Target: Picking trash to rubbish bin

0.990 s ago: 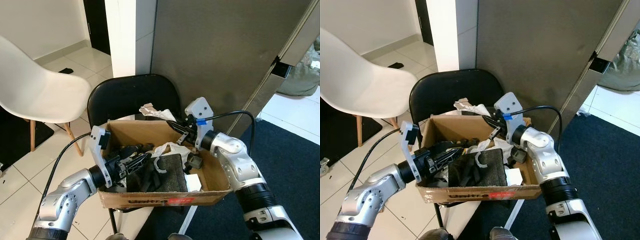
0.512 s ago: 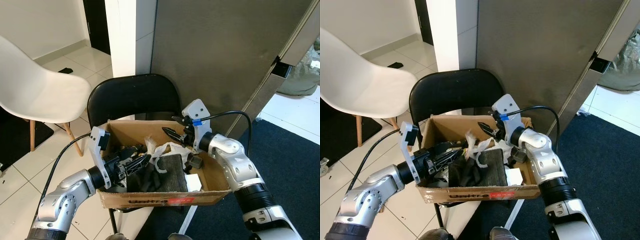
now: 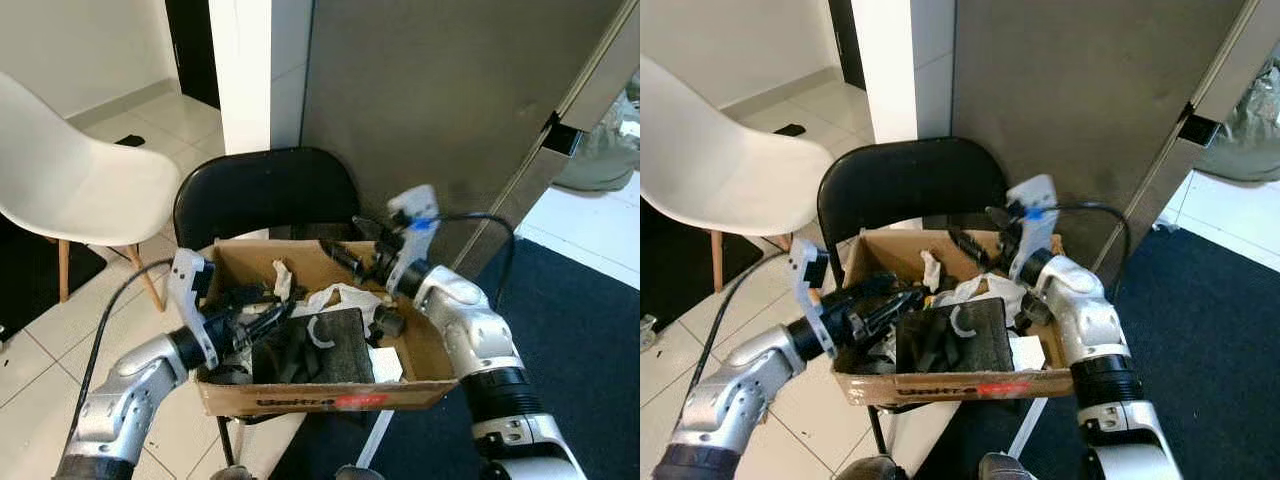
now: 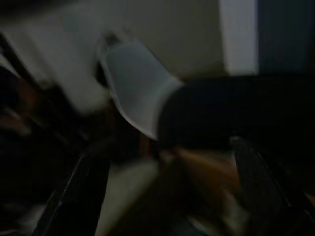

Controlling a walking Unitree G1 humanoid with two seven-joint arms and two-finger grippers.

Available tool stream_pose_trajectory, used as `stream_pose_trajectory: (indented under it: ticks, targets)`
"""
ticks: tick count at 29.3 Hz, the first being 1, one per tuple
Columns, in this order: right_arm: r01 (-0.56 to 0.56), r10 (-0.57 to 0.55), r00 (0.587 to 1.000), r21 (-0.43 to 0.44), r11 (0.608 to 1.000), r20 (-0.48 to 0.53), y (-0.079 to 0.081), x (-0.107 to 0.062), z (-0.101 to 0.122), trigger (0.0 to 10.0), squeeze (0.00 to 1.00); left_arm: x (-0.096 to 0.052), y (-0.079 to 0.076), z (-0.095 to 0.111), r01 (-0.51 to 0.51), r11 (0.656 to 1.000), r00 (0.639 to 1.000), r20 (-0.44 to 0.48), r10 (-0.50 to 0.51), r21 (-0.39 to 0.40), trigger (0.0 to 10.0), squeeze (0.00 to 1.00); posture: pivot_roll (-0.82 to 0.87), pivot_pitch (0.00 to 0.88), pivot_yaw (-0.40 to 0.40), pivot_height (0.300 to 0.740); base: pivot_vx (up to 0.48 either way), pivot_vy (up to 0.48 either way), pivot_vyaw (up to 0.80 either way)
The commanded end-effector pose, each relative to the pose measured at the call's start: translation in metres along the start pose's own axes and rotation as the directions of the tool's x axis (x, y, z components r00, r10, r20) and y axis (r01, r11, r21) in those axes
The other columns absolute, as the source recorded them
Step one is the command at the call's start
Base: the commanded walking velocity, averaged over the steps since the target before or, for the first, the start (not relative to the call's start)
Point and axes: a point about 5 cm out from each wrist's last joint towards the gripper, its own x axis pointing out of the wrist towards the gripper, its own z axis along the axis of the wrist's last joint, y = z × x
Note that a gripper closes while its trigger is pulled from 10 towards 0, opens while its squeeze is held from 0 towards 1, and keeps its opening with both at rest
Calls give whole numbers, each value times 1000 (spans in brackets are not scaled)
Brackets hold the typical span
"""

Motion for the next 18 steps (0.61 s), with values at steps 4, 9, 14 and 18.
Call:
stream_pose_trajectory:
  ticks: [4,9,14,18]
  targets:
    - [-25,24,1000,56,998,19,1,-5,-6,10000,0,10,7,15,-105,993,988,117,99,50,10000,0,53,0,-65,740,0,0,0]
    - [-15,13,1000,88,996,29,-1,-7,-8,10000,0,23,4,26,-175,982,968,195,158,70,10000,0,52,0,-68,740,0,0,0]
    - [-14,12,1000,92,996,23,-2,-9,-9,10000,0,27,2,25,-192,976,966,196,169,106,10000,0,48,0,-68,740,0,0,0]
    - [-18,16,1000,95,995,22,-2,-9,-9,10000,0,29,4,26,-209,971,962,202,184,115,10000,0,50,0,-68,740,0,0,0]
